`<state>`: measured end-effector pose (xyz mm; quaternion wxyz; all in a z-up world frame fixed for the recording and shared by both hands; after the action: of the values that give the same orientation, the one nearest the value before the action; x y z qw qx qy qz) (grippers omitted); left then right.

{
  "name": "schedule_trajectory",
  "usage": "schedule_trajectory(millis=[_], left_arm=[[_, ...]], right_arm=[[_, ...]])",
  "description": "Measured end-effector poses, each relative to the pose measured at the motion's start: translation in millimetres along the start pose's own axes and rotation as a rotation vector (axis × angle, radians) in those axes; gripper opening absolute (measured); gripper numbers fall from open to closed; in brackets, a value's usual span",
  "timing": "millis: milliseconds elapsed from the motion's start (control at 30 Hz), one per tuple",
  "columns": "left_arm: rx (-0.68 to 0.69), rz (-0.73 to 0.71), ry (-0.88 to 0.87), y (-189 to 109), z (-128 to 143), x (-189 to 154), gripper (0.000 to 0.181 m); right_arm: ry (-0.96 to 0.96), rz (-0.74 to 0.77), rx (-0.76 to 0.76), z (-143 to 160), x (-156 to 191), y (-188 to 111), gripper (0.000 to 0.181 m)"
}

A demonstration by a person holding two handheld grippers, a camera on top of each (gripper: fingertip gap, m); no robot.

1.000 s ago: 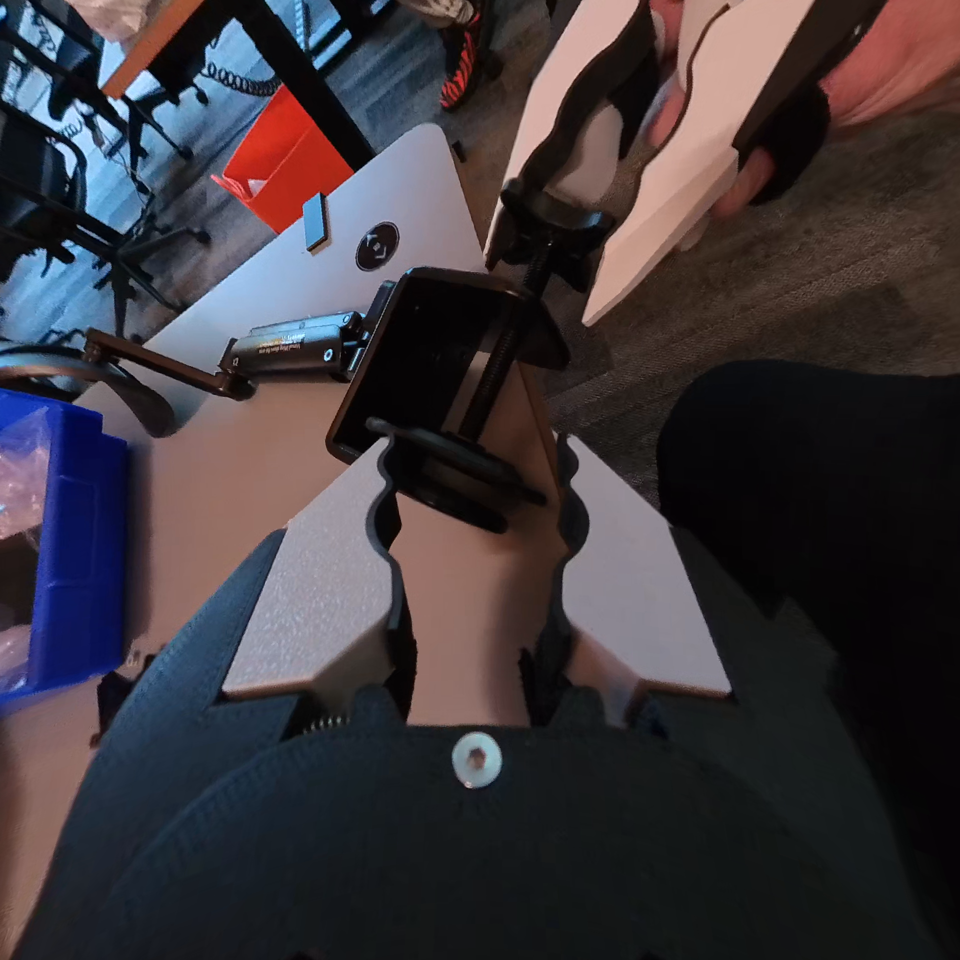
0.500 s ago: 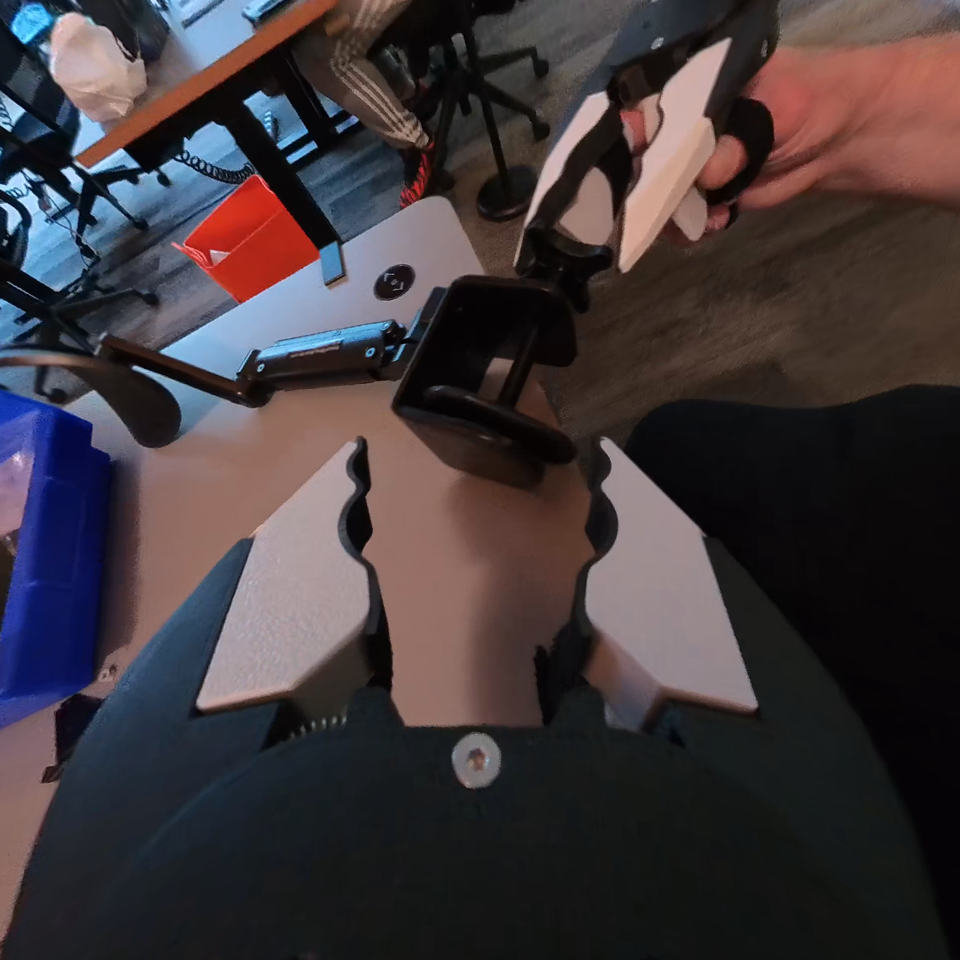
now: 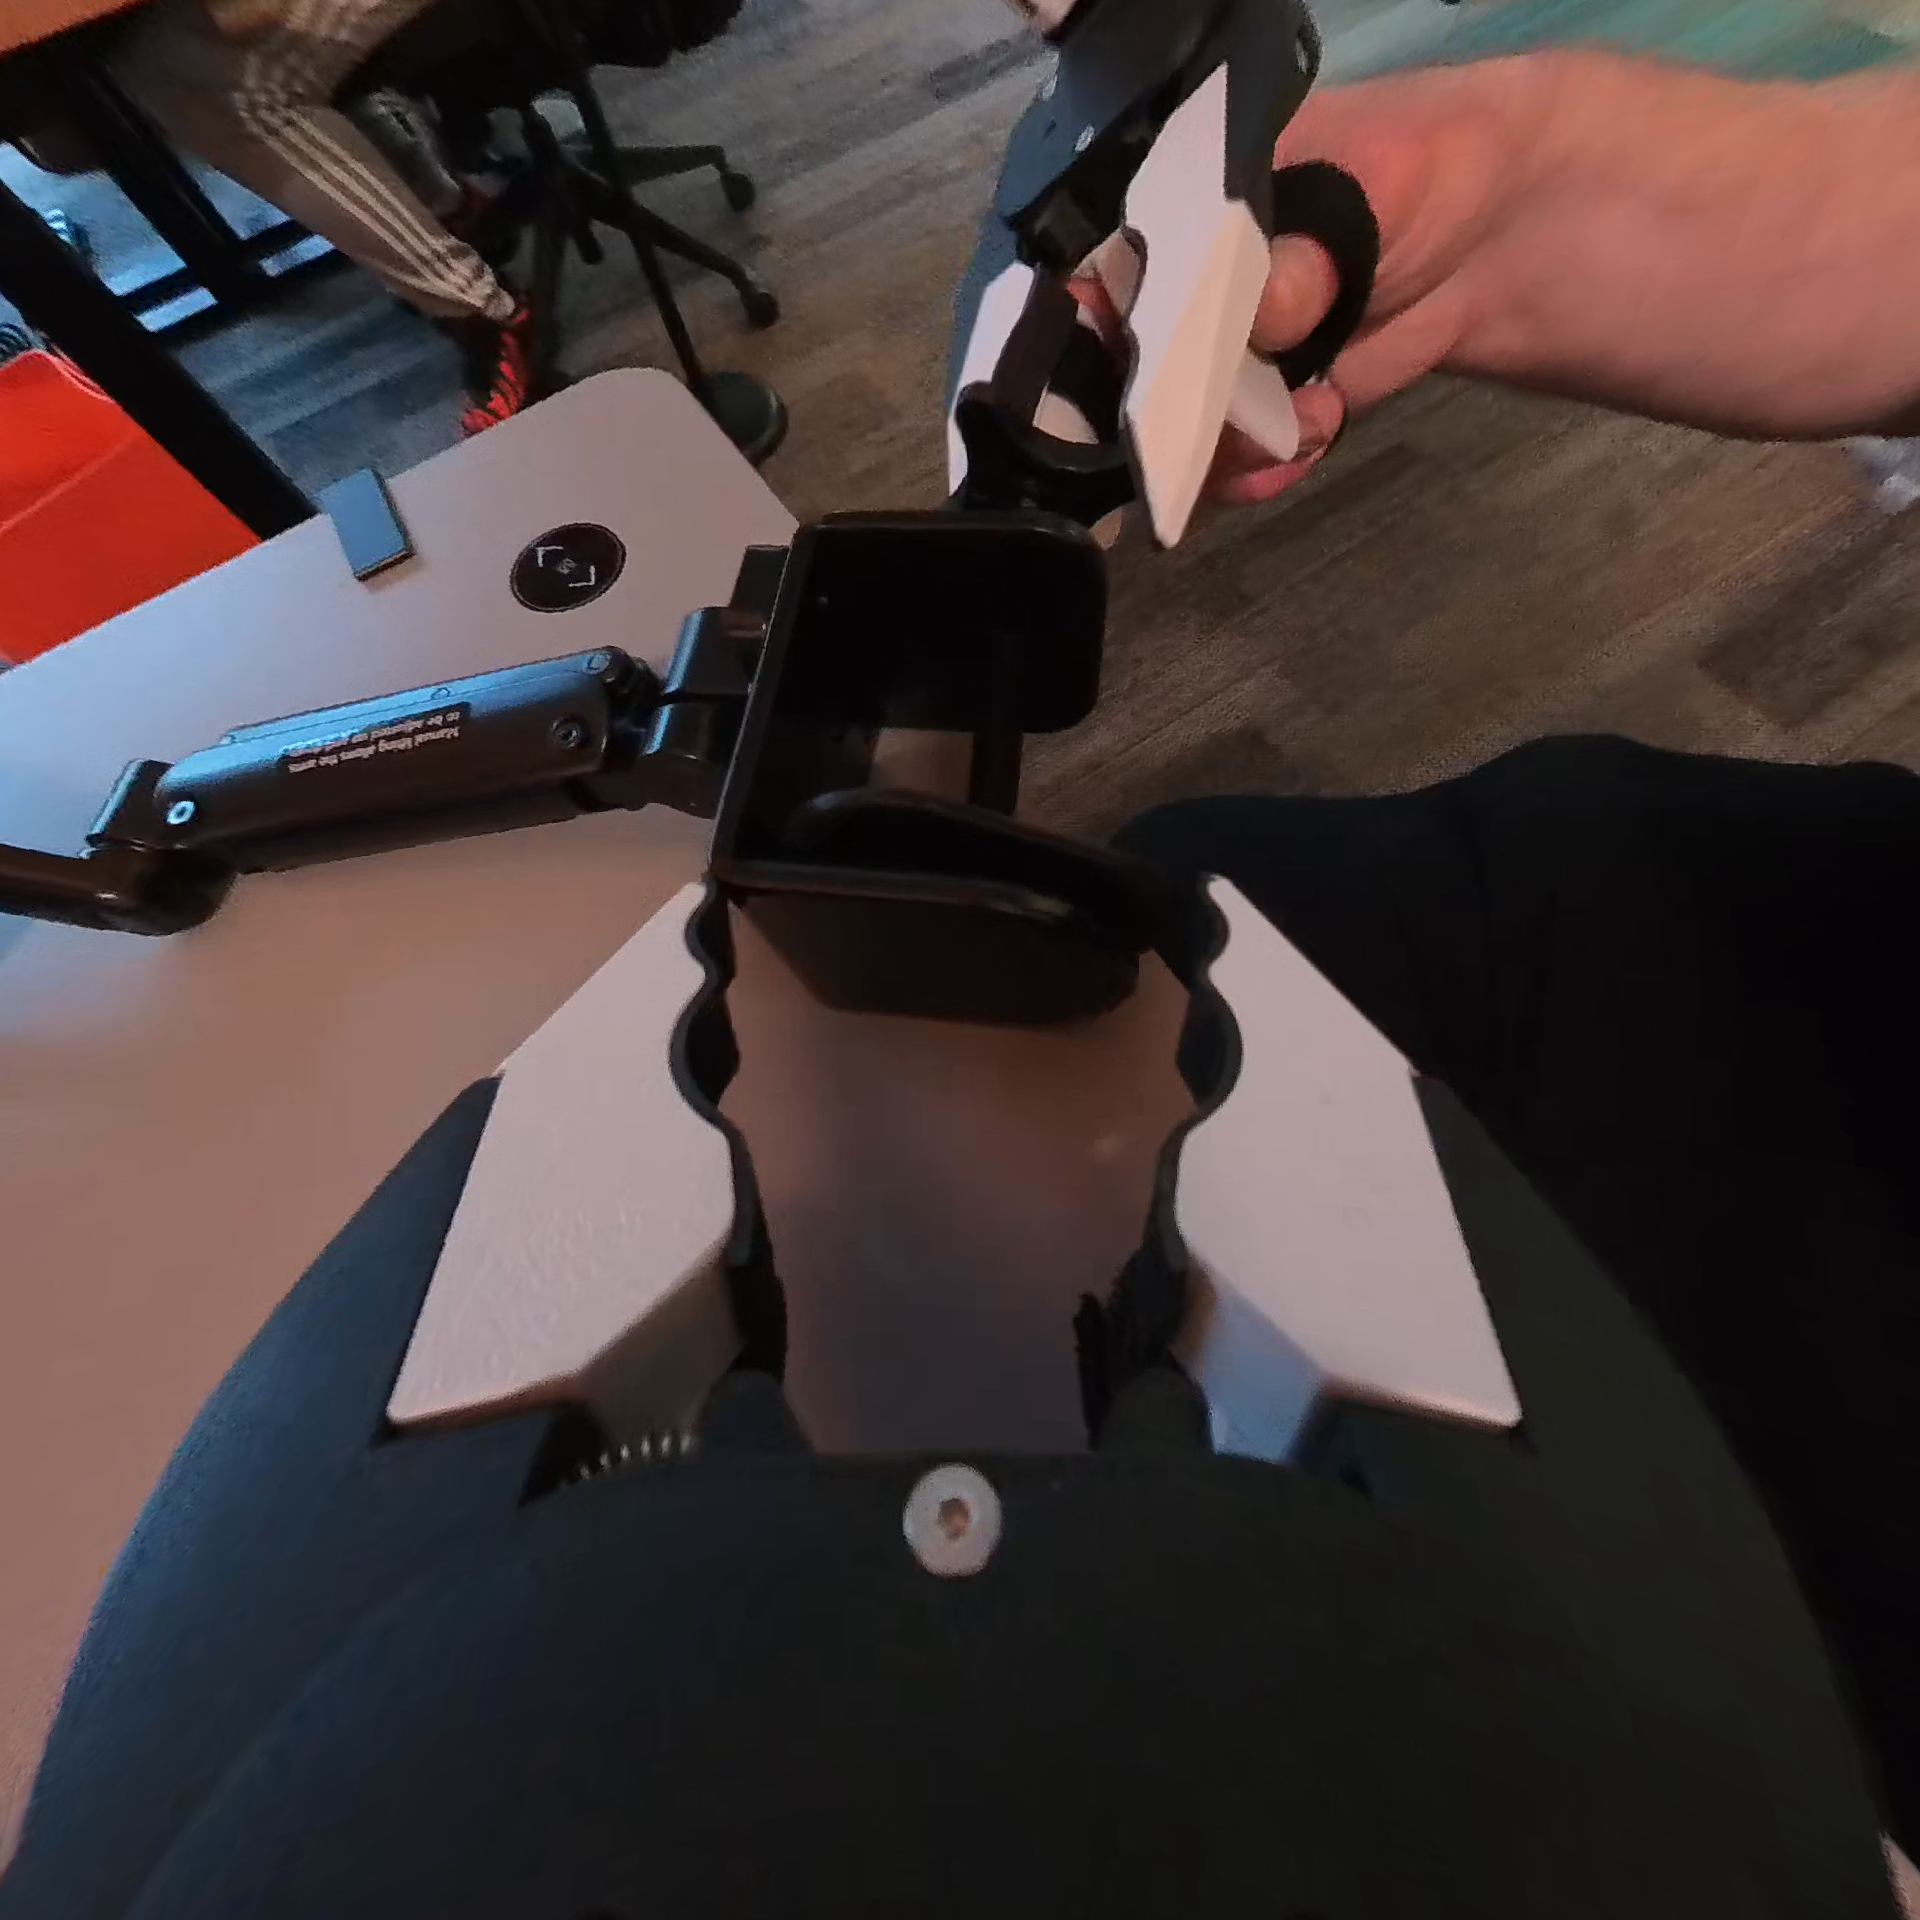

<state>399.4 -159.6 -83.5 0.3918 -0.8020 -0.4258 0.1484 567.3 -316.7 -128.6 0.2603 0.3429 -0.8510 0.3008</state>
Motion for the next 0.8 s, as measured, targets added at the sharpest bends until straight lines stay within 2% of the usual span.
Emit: schedule_trajectory(millis=[167,267,400,467,533,567,667,800], left_arm=[[-0.040,0.057,-0.018,-0.7,2.1,3.3,0.079],[-0.050,0.065,-0.025,-0.8,2.1,3.5,0.074],[-0.032,0.071,-0.031,2.3,4.1,1.2,0.079],[0.000,0.064,-0.025,6.1,4.6,-2.3,0.087],[0.007,0.046,-0.030,7.3,3.7,-3.5,0.087],[0.005,0.048,-0.040,7.2,3.8,-2.7,0.084],[0.008,0.055,-0.047,7.7,3.3,-2.2,0.083],[0.006,0.082,-0.060,7.6,4.0,0.5,0.081]], right_arm=[[0.010,-0.044,-0.008,-0.7,-4.2,-2.9,0.052],[0.060,-0.121,-0.005,-1.1,-6.9,-5.4,0.057],[0.101,-0.183,-0.046,-1.6,-13.7,-7.3,0.055],[0.107,-0.195,-0.050,-1.1,-17.3,-6.1,0.048],[0.099,-0.203,-0.055,-1.4,-17.9,-5.8,0.044],[0.069,-0.180,-0.057,-1.8,-17.4,-6.4,0.036],[-0.059,-0.066,-0.022,-5.0,-12.1,-8.5,0.034],[-0.412,0.199,0.035,-6.3,0.6,-8.9,0.034]])
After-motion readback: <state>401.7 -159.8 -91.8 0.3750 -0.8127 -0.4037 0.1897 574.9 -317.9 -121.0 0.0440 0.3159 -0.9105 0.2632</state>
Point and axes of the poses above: each gripper's, where its closed fingertips meet, y out along the fingers, z out of its underside, x = y × z across the jaws, the point moved 9 cm from there along -y, back along the fingers, and after that the axes turned 14 degrees about x, right-handed, at the moved point
